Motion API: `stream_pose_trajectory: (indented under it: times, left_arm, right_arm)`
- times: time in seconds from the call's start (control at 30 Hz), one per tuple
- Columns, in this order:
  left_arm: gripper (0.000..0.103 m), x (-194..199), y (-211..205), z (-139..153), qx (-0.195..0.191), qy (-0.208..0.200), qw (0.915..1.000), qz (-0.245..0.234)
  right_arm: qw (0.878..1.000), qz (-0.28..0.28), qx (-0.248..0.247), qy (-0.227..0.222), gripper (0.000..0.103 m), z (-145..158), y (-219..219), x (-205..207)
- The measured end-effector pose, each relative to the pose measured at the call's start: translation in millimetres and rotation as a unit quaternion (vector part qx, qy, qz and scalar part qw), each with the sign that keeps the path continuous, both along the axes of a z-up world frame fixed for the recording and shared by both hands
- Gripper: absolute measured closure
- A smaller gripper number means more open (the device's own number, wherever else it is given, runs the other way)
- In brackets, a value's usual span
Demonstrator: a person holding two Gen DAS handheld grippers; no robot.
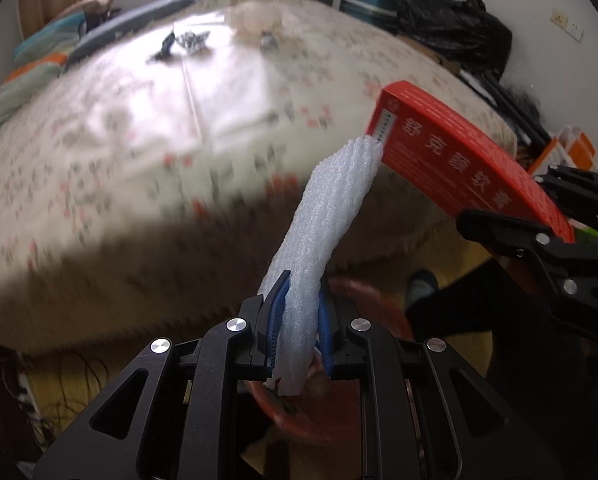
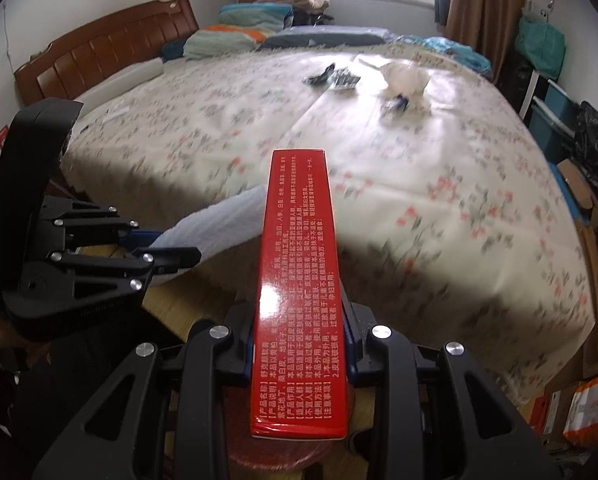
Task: Collect trash
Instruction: 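Carry the foam sleeve and red box down over the red bin with both grippers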
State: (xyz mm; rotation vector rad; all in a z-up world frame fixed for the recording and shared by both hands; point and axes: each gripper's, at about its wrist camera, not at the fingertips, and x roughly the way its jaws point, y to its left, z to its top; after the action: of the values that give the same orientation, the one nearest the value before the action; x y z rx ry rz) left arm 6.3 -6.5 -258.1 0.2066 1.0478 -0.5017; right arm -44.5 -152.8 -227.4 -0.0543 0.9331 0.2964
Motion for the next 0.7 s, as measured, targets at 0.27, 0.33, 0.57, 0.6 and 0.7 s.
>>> stream_pose_trajectory:
  times: [0.27, 0.33, 0.57, 0.6, 0.7]
  left_arm:
    - [0.086, -25.4, 4.9, -61.9, 0.015, 0.080, 0.9967, 0.007]
    - [0.085, -26.3, 2.9, -79.8, 0.027, 0.099, 0.9947, 0.005]
    - [0.085, -24.0, -5.9, -134.0, 0.066, 0.160, 0.9849, -0.004]
    - [0.085, -23.5, -6.2, -138.7, 0.068, 0.165, 0.9838, -0.005]
    - [0.085, -22.2, -9.0, -159.0, 0.083, 0.189, 0.9785, -0.007]
  right_arm:
    - [0.998, 0.007, -0.009, 0.058, 0.073, -50.5, 6.2, -16.0]
    - [0.997, 0.009, -0.014, 0.075, 0.073, -66.9, 7.2, -17.6]
    - [0.992, 0.018, -0.025, 0.126, 0.073, -111.2, 11.3, -18.6]
    - [0.991, 0.019, -0.026, 0.130, 0.073, -115.1, 11.7, -18.4]
    - [0.989, 0.022, -0.027, 0.146, 0.073, -128.2, 13.6, -17.6]
